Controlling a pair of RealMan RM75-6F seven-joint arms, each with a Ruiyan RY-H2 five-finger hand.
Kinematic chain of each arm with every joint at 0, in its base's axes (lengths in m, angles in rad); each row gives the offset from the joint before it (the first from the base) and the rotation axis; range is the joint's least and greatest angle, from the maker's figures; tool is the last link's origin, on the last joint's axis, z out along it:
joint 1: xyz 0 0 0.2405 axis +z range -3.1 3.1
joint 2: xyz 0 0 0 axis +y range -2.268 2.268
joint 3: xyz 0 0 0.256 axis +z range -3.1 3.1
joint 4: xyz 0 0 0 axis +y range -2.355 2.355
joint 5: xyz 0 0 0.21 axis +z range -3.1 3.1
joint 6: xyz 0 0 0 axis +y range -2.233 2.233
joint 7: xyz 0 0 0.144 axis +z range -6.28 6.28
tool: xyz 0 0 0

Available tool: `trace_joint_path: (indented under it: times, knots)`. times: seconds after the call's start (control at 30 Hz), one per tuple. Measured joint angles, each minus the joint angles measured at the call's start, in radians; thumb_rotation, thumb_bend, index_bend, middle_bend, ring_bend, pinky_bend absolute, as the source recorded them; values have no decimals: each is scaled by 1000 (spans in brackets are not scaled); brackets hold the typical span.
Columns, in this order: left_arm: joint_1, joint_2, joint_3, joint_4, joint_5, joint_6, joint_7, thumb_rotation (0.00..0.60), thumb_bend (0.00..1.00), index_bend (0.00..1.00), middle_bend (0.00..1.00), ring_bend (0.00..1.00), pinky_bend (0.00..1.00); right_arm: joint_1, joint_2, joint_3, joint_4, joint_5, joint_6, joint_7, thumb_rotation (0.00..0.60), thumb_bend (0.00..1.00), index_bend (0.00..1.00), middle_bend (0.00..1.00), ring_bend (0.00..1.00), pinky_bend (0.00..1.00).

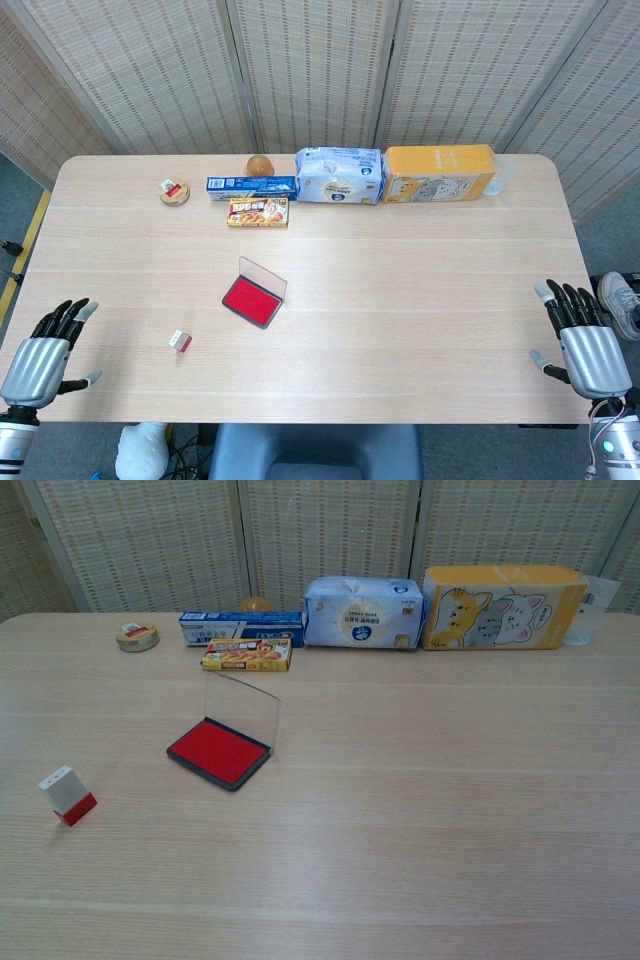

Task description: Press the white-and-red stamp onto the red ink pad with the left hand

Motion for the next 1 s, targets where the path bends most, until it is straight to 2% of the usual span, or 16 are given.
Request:
trace_joint_path:
  times: [0.3, 0.47, 0.5, 0.57, 0.63, 0.7, 0.73, 0.8, 0.87, 1.0]
  knots:
    - [-11, -1, 4, -2, -4, -24, 5, 600, 168, 14, 103, 0, 169, 2, -2, -2, -1, 5, -11, -6, 600, 202, 0, 12, 26, 0]
    - [-31, 7, 7, 2, -9, -74, -36, 600, 168, 16, 121, 5, 169, 5, -4, 5, -1, 19, -18, -9, 600, 202, 0, 12, 26, 0]
    - [-37, 9, 7, 6, -10, -88, -44, 600, 168, 27, 175, 41, 176, 6, -5, 6, -1, 24, -22, -11, 600, 202, 0, 12, 26, 0]
    - [-57, 9, 5, 22, -13, -119, -54, 600, 168, 82, 374, 197, 251, 8, -7, 6, -3, 29, -28, -19, 600, 202, 0, 12, 26, 0]
    - [-80, 7, 3, 40, -12, -146, -47, 600, 168, 186, 627, 419, 395, 8, -8, 5, -4, 21, -24, -23, 600, 203, 0, 12, 26, 0]
    - [-101, 4, 2, 49, -1, -164, -32, 600, 168, 270, 776, 567, 497, 7, -10, 2, -3, 11, -19, -26, 600, 203, 0, 12, 26, 0]
    - [-117, 2, 1, 54, 11, -177, -23, 600, 168, 305, 816, 618, 529, 7, -10, 0, -2, 5, -16, -26, 600, 203, 0, 12, 26, 0]
    - [-141, -3, -1, 61, 28, -195, -4, 600, 168, 347, 834, 646, 539, 6, -11, -4, -1, 2, -16, -26, 600, 202, 0, 12, 26, 0]
    - [-171, -9, -4, 66, 52, -214, 16, 600, 168, 388, 836, 651, 540, 7, -9, -6, -1, 0, -20, -23, 600, 202, 0, 12, 26, 0]
    - [-221, -13, -10, 61, 68, -271, 48, 600, 198, 398, 836, 651, 540, 10, -7, -5, 0, 4, -26, -20, 600, 202, 0, 12, 26, 0]
